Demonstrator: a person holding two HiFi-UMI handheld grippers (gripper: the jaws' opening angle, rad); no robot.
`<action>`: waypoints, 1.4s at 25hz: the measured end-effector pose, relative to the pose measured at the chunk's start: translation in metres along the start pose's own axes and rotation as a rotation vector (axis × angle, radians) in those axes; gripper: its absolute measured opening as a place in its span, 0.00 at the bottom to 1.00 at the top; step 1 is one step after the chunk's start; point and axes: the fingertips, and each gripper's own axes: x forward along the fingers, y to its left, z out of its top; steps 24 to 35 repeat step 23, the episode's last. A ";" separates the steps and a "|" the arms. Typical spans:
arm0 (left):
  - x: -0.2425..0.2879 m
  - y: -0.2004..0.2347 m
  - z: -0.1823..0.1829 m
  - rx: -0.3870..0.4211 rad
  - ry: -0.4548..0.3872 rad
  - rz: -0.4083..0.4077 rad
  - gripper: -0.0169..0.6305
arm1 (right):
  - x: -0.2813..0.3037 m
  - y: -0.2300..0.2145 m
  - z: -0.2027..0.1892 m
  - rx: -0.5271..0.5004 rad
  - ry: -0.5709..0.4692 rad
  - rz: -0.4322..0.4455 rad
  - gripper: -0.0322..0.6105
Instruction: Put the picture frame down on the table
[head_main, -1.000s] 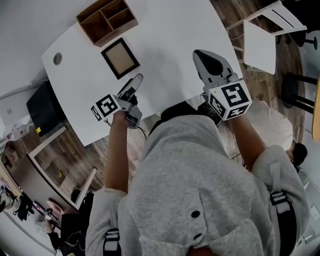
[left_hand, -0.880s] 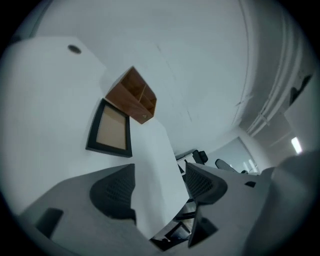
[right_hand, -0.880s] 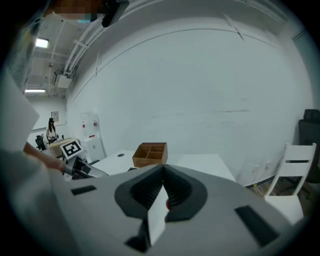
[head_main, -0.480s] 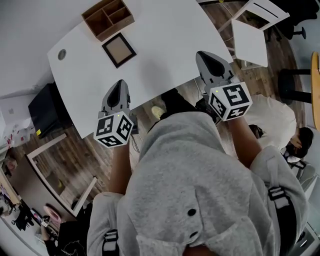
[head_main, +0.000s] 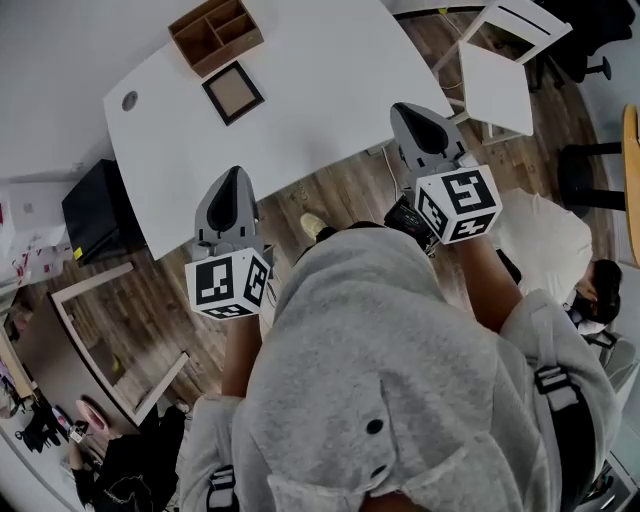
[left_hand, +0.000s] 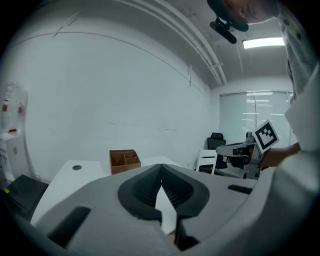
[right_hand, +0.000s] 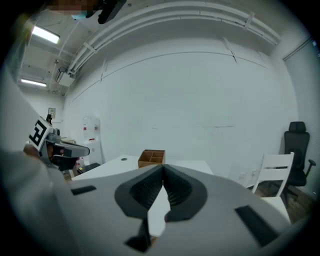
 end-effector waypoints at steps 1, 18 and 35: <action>-0.004 -0.007 0.001 0.008 -0.003 0.008 0.06 | -0.006 -0.002 0.001 0.001 -0.005 0.002 0.09; -0.090 -0.112 -0.019 0.053 -0.028 0.066 0.06 | -0.130 -0.023 -0.025 0.011 -0.042 0.016 0.09; -0.108 -0.132 -0.026 0.054 -0.035 0.059 0.06 | -0.156 -0.017 -0.032 0.004 -0.043 0.021 0.09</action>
